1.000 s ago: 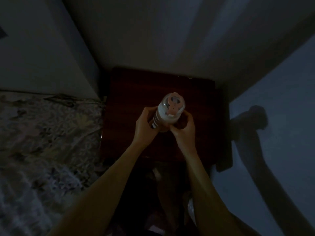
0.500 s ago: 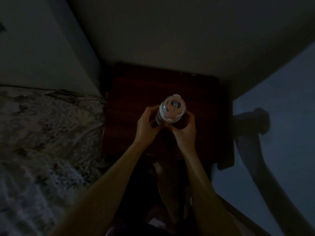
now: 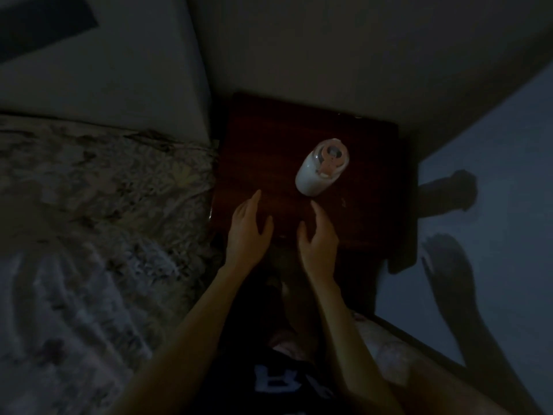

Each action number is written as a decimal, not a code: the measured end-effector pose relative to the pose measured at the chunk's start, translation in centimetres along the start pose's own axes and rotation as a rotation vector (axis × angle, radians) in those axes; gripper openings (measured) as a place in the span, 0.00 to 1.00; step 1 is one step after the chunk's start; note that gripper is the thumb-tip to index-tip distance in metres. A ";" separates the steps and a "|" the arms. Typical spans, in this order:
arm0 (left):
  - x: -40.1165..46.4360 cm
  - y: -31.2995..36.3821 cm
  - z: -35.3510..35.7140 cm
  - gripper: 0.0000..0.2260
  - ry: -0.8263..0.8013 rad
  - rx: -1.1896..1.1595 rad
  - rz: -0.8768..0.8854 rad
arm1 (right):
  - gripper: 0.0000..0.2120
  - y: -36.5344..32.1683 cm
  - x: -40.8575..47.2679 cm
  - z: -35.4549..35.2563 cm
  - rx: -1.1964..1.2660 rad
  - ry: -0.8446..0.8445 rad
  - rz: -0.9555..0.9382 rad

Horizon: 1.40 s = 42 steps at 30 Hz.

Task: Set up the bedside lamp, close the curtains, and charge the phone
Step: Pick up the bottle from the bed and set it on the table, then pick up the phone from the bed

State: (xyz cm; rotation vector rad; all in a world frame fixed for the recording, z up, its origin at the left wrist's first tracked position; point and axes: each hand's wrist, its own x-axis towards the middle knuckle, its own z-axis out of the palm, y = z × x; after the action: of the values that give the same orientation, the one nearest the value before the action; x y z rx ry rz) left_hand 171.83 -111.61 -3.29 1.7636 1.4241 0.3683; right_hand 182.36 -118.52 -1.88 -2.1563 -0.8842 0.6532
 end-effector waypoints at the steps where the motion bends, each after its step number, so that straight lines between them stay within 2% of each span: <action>1: -1.0 -0.3 -0.9 0.25 0.007 0.012 -0.004 | 0.22 -0.6 -0.9 0.2 -0.004 -0.034 -0.048; 7: -6.6 -2.7 -8.3 0.23 0.103 0.115 0.030 | 0.23 -5.5 -5.3 1.4 -0.058 -0.210 -0.259; 15: -14.3 -5.4 -17.5 0.21 0.344 0.077 -0.114 | 0.24 -12.0 -10.9 4.0 -0.157 -0.434 -0.445; 23: -22.4 -7.5 -21.5 0.21 0.579 0.094 -0.214 | 0.25 -17.0 -16.4 7.7 -0.248 -0.679 -0.689; 29: -27.9 -7.9 -20.8 0.21 0.840 0.025 -0.497 | 0.26 -18.5 -18.6 9.5 -0.276 -0.924 -0.939; 31: -29.2 -7.5 -19.8 0.25 0.901 0.019 -0.563 | 0.26 -19.0 -18.7 9.9 -0.262 -0.999 -1.018; 33: -30.5 -7.1 -18.2 0.28 0.981 0.006 -0.644 | 0.24 -19.1 -19.0 10.3 -0.274 -1.082 -1.128; 39: -35.1 -3.2 -10.9 0.24 1.236 -0.060 -0.954 | 0.23 -16.4 -21.6 9.2 -0.262 -1.343 -1.371; 42: -38.2 -1.6 -7.0 0.26 1.322 -0.110 -1.143 | 0.26 -14.4 -23.3 8.6 -0.304 -1.479 -1.497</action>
State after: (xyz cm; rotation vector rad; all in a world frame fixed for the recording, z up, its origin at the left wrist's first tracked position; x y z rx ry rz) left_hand 153.93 -143.51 9.75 0.1857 2.8893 0.9843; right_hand 156.14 -124.94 7.93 -0.2664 -2.8785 1.1501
